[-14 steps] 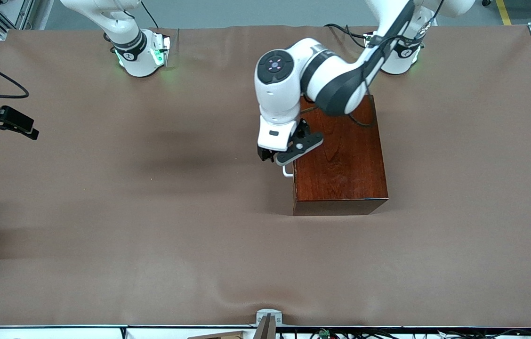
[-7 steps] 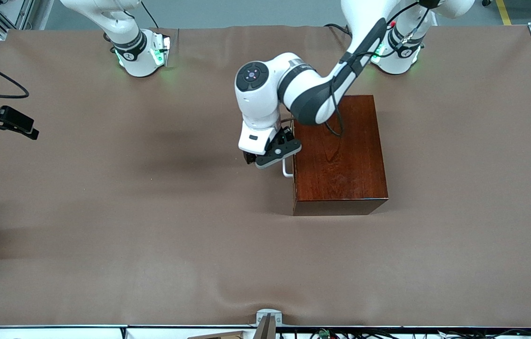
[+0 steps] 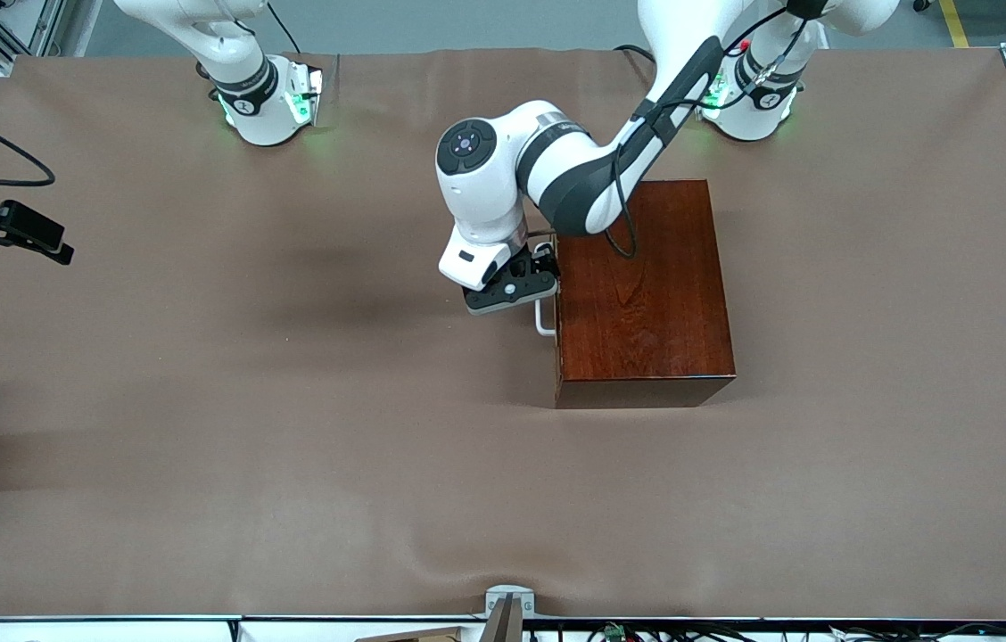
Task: Open drawer, take yellow block, close drawer
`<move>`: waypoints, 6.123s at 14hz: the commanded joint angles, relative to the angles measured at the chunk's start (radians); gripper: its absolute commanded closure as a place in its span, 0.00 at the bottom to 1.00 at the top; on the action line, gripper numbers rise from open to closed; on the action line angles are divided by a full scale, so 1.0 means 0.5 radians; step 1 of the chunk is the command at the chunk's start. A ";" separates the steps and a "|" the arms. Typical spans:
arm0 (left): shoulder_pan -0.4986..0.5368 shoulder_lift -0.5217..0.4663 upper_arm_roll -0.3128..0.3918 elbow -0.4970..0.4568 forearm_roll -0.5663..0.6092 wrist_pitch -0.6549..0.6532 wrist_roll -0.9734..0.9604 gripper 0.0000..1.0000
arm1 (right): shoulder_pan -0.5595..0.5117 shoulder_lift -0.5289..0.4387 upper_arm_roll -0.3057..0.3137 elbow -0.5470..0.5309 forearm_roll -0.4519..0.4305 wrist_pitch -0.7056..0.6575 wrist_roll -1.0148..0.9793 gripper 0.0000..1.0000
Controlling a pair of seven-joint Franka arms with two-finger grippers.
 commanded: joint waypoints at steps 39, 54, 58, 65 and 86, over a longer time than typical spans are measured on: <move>-0.082 0.279 0.036 0.242 -0.228 -0.005 -0.072 0.00 | -0.002 -0.014 0.010 -0.003 0.009 0.011 0.019 0.00; -0.107 0.306 0.036 0.245 -0.228 0.299 -0.134 0.00 | 0.004 -0.011 0.010 -0.003 0.009 0.023 0.019 0.00; -0.110 0.306 0.033 0.245 -0.231 0.369 -0.134 0.00 | -0.005 -0.011 0.010 -0.003 0.009 0.026 0.019 0.00; -0.107 0.325 0.033 0.242 -0.231 0.581 -0.155 0.00 | -0.002 -0.014 0.010 -0.003 0.006 0.023 0.019 0.00; -0.156 0.343 0.014 0.238 -0.231 0.906 -0.198 0.00 | 0.001 -0.011 0.010 -0.003 0.018 0.045 0.019 0.00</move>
